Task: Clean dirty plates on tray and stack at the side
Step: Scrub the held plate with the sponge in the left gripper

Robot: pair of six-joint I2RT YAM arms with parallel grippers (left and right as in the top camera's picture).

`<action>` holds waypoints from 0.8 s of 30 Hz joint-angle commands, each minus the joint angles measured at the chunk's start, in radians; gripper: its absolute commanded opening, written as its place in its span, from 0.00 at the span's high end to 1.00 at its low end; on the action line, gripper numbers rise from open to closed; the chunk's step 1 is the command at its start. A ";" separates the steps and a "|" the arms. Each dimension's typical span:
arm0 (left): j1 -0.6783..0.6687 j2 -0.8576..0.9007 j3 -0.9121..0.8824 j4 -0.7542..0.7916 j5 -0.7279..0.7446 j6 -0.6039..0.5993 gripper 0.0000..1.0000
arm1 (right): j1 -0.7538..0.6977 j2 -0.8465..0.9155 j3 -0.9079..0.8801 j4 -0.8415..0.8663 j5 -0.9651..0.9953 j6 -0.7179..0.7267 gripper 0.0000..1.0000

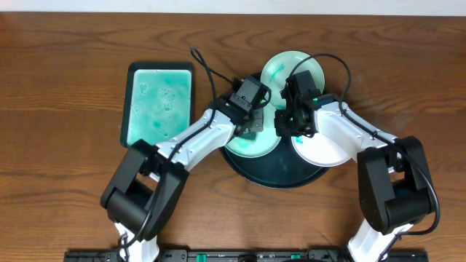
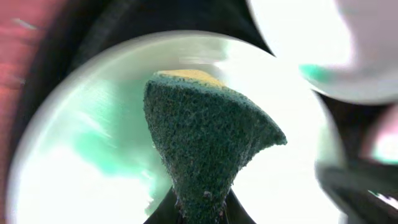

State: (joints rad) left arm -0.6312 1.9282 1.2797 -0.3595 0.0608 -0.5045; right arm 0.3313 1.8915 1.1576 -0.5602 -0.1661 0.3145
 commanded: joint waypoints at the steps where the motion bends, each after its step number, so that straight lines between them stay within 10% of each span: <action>1: 0.000 0.004 0.003 -0.025 0.106 -0.051 0.92 | 0.003 0.014 0.005 -0.001 0.004 0.014 0.93; 8: 0.004 0.005 0.004 -0.059 -0.036 0.042 0.46 | 0.003 0.014 0.005 -0.004 0.005 0.014 0.93; 24: -0.023 -0.023 0.001 -0.073 -0.001 0.005 0.65 | 0.003 0.014 0.005 -0.007 0.005 0.013 0.92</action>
State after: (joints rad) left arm -0.6388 1.9076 1.2797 -0.4335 0.0536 -0.4675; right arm 0.3313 1.8915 1.1576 -0.5636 -0.1661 0.3149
